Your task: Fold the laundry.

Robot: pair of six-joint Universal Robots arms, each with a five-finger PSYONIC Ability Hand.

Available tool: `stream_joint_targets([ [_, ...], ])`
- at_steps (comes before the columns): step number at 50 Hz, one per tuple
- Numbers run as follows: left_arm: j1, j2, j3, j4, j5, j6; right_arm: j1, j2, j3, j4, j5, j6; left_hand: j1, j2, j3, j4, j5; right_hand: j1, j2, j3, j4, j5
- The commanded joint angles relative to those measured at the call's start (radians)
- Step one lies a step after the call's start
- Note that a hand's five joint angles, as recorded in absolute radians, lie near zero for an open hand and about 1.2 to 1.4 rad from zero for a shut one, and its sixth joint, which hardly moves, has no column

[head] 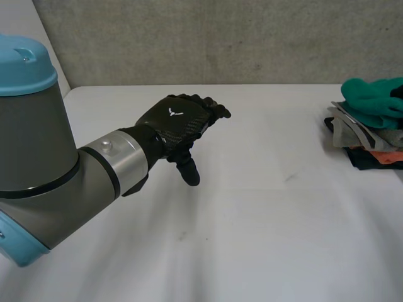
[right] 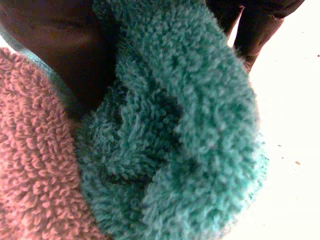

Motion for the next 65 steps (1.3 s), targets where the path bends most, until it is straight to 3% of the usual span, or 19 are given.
stream_joint_targets([
  [1,0.0,-0.002,0.0,-0.001,0.001,-0.032,-0.005,-0.014,-0.011,0.045,-0.006,-0.006,0.03,0.021,0.015,0.021,0.004,0.482,0.222,0.211,0.204,0.238],
  [8,0.0,-0.002,0.0,0.001,0.001,-0.033,-0.01,0.018,-0.064,0.149,0.026,-0.094,0.03,0.021,0.015,0.021,0.004,0.482,0.222,0.211,0.204,0.238],
  [17,-0.001,-0.011,0.0,0.002,0.001,-0.033,-0.002,0.081,-0.162,0.379,0.17,-0.345,0.033,0.024,0.018,0.024,0.007,0.482,0.222,0.211,0.204,0.238],
  [19,0.0,-0.011,0.0,0.001,0.001,-0.033,-0.002,0.084,-0.166,0.381,0.182,-0.362,0.033,0.024,0.018,0.024,0.007,0.203,-0.057,-0.068,-0.075,-0.041],
  [21,0.0,-0.011,-0.001,0.001,0.0,-0.035,-0.002,0.079,-0.159,0.382,0.205,-0.37,0.033,0.024,0.018,0.024,0.007,-0.306,-0.566,-0.578,-0.584,-0.55],
  [24,0.0,-0.01,-0.001,0.001,0.0,-0.035,-0.001,0.069,-0.149,0.379,0.222,-0.371,0.033,0.024,0.018,0.024,0.007,-0.739,-1.0,-1.011,-1.018,-0.984],
  [39,-0.003,-0.005,-0.001,0.001,0.0,-0.035,0.011,-0.169,-0.021,0.376,0.277,-0.301,0.033,0.024,0.018,0.024,0.007,-0.739,-1.0,-1.011,-1.018,-0.984],
  [49,-0.003,0.004,-0.001,0.001,0.0,-0.038,-0.01,-0.365,-0.035,0.396,0.403,-0.295,0.03,0.021,0.015,0.021,0.004,-0.739,-1.0,-1.011,-1.018,-0.984],
  [58,0.0,0.028,0.003,0.004,0.0,-0.059,-0.029,-0.427,-0.106,0.378,0.693,-0.465,0.024,0.015,0.009,0.016,-0.002,-0.739,-1.0,-1.011,-1.018,-0.984],
  [62,0.016,0.054,0.003,0.03,-0.014,-0.076,0.098,-0.454,-0.094,0.329,0.716,-0.399,0.024,0.015,0.009,0.016,-0.002,-0.739,-1.0,-1.011,-1.018,-0.984],
  [65,0.042,0.091,0.0,0.07,-0.072,-0.108,0.217,-0.496,-0.032,0.304,0.692,-0.277,0.024,0.015,0.009,0.016,-0.002,-0.739,-1.0,-1.011,-1.018,-0.984],
])
